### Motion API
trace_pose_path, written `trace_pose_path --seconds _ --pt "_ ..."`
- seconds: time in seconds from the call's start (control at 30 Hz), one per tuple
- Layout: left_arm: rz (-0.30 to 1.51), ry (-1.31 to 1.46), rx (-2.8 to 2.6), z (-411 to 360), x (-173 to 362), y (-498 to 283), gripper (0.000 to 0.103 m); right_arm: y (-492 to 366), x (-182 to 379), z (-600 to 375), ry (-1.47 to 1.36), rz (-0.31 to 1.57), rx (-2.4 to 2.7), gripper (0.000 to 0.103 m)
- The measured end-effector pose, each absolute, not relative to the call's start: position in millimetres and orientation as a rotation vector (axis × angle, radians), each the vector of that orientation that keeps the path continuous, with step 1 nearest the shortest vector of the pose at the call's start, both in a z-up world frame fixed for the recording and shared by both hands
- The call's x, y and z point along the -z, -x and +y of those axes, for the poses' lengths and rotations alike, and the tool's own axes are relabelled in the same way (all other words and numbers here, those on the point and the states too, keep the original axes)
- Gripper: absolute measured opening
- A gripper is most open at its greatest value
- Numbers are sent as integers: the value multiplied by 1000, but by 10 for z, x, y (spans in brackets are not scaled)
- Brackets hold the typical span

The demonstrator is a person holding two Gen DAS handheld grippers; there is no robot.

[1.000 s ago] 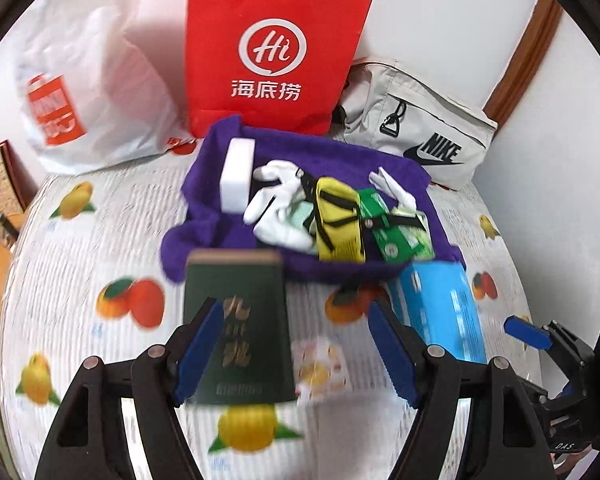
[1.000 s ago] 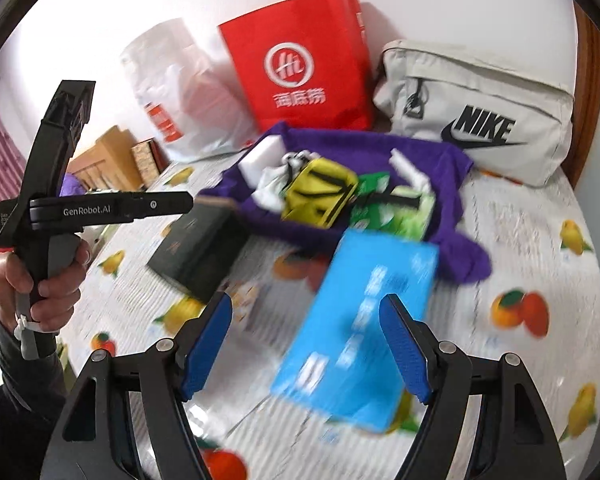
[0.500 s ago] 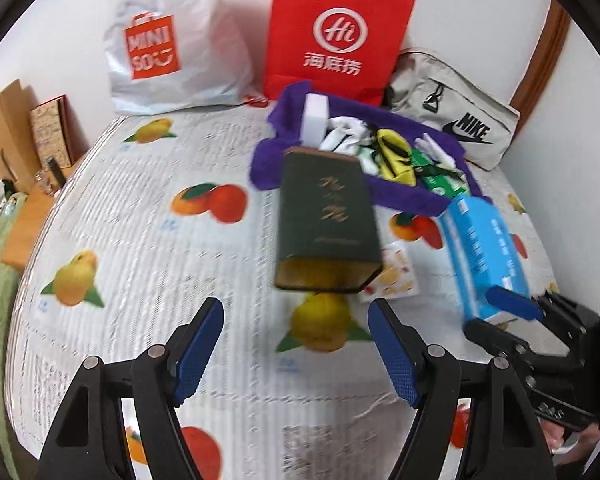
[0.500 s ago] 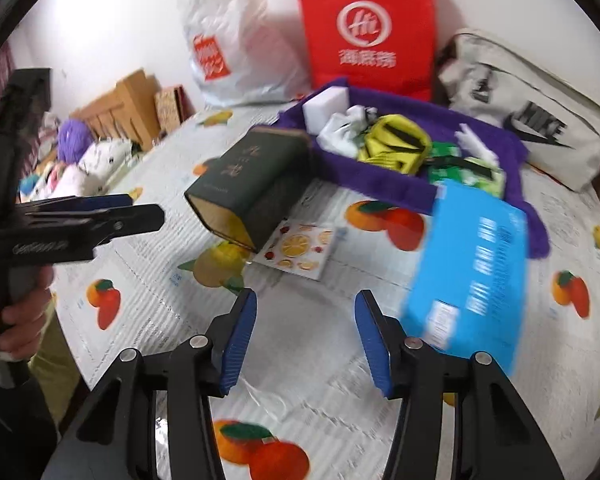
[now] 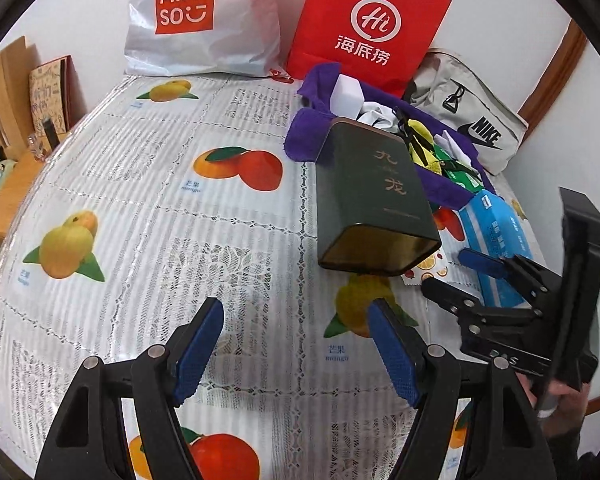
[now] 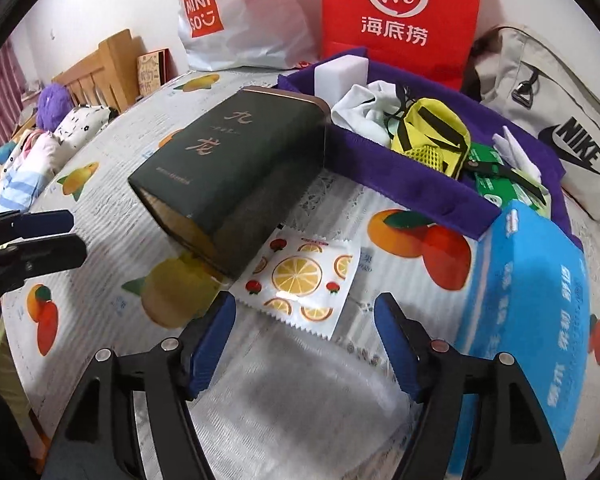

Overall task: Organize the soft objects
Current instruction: 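Move the right tool to the orange-slice print sachet and grasp it, then grasp the translucent white mesh pouch with the left tool while the right tool lifts the sachet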

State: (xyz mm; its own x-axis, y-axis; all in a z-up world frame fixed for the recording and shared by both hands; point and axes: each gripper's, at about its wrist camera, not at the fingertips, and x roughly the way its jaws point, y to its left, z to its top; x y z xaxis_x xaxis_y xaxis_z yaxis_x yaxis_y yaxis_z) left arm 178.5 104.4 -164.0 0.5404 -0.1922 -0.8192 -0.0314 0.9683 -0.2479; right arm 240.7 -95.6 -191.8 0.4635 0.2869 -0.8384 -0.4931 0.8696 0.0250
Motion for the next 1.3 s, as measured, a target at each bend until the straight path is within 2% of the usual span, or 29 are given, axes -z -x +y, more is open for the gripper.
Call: trace_pose_path --seconds 0.17,0.23,0.27,0.33,0.4,0.47,0.57,0.97,1.3 --pt "1004 243 94 1051 1679 -1803 73 -2540 2042 -870 246 1002 -490 72" --pt "1009 253 93 1078 1697 -1809 73 -2544 2083 -866 241 1001 -505 71" --pt "1010 259 94 1091 1700 -1809 73 -2529 2082 -864 247 991 -504 67" --pt "1010 275 102 1113 1700 -1804 73 -2490 2080 -861 253 975 -508 54" --pt "1008 280 102 1120 1694 -1795 73 -2463 2059 -865 257 967 -505 29" --pt "1007 272 100 1106 1685 -1781 73 -2437 2033 -874 260 964 -516 24" --pt "1002 264 105 1073 1660 -1746 73 -2358 1970 -870 264 943 -543 4" --pt "996 212 151 777 1563 -1509 73 -1884 1580 -1177 167 866 -553 3" --pt "1064 208 271 249 1757 -1488 72 -1313 1465 -1778 83 850 -464 3"
